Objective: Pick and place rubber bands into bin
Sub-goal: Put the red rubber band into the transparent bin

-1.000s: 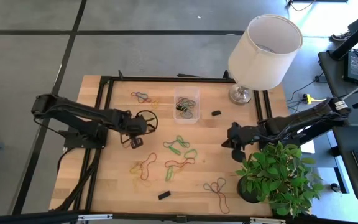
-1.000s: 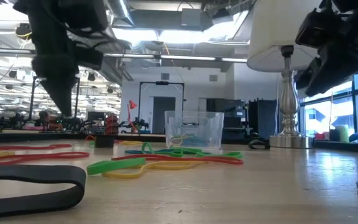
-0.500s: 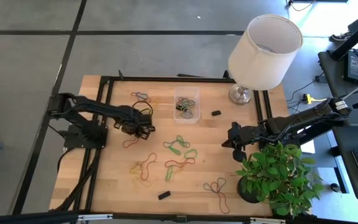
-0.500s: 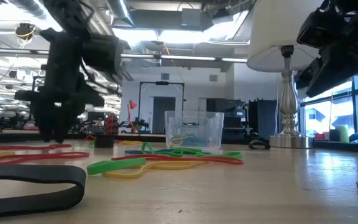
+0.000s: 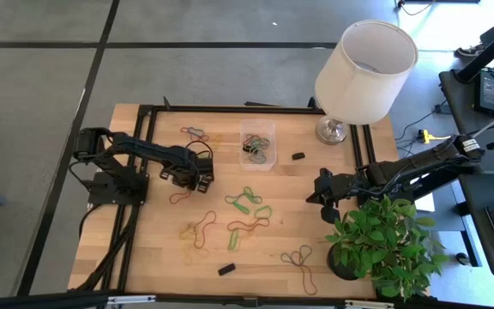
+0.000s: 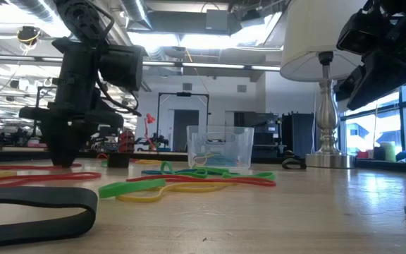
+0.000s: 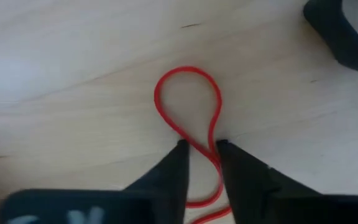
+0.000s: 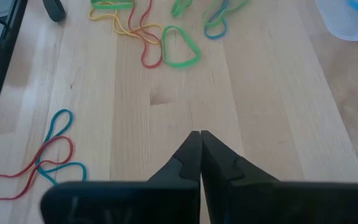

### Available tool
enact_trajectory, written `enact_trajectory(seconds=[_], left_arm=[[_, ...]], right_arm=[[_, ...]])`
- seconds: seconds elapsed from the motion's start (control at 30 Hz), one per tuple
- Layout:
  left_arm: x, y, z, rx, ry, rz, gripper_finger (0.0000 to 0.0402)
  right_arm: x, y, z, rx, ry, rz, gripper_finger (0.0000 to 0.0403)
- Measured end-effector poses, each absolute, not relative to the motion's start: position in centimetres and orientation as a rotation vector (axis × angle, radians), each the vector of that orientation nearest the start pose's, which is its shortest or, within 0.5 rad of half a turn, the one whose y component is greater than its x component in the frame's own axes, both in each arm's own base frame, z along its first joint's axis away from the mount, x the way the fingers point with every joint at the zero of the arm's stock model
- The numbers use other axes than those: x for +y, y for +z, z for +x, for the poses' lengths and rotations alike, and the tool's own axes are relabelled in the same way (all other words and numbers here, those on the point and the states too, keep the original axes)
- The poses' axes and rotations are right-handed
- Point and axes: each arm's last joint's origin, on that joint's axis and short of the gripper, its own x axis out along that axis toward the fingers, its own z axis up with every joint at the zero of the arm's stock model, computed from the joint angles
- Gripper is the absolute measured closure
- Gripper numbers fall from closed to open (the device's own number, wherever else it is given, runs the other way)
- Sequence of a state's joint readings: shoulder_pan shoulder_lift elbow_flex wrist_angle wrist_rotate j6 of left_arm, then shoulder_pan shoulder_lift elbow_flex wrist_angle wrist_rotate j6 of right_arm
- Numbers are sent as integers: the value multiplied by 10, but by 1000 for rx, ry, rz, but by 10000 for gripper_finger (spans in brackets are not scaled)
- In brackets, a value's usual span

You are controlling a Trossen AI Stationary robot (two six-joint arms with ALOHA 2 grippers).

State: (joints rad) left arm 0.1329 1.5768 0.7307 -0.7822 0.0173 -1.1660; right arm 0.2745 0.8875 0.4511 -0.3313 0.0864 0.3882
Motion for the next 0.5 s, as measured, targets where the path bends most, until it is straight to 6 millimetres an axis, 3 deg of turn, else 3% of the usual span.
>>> enact_trajectory(seconds=[0.13, 0.27, 0.5], left_arm=[[28, 127, 221, 1389, 1025, -1001, 386], [23, 135, 224, 1375, 997, -961, 397], [8, 183, 232, 1244, 906, -866, 399]], right_arm=[[44, 192, 165, 777, 29, 228, 394], [44, 192, 165, 777, 29, 228, 397], [44, 192, 164, 778, 29, 223, 392]])
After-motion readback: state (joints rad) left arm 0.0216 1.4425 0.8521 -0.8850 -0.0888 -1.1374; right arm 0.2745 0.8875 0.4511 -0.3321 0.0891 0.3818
